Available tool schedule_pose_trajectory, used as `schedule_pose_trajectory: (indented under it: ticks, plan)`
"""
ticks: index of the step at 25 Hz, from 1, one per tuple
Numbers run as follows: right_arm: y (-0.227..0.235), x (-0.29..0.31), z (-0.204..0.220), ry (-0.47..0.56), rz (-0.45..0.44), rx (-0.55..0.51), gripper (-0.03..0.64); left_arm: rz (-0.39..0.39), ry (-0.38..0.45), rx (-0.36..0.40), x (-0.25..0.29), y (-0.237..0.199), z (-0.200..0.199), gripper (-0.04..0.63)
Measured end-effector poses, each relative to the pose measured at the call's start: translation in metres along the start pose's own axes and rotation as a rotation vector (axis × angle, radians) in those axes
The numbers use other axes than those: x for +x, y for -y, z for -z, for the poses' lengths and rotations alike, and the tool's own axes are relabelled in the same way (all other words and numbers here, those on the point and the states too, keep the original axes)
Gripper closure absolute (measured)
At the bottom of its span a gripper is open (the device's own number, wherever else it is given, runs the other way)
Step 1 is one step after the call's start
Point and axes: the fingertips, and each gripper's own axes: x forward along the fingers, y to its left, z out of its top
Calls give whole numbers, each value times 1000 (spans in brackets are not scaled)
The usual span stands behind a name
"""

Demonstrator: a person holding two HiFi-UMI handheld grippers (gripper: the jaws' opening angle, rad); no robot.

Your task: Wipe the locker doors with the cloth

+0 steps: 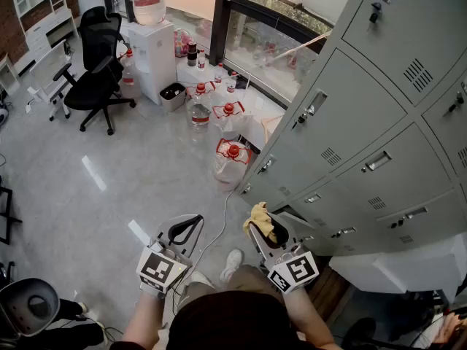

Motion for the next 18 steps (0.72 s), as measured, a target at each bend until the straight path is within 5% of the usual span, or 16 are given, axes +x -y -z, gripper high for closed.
schedule_pose_trajectory:
  ticks: [14, 18]
  plan:
    - [43, 55, -17, 41, -83, -10, 462, -127, -6, 105, 46, -44, -27, 586]
    - [72, 60, -23, 66, -88, -7, 456, -163, -32, 211, 79, -48, -39, 586]
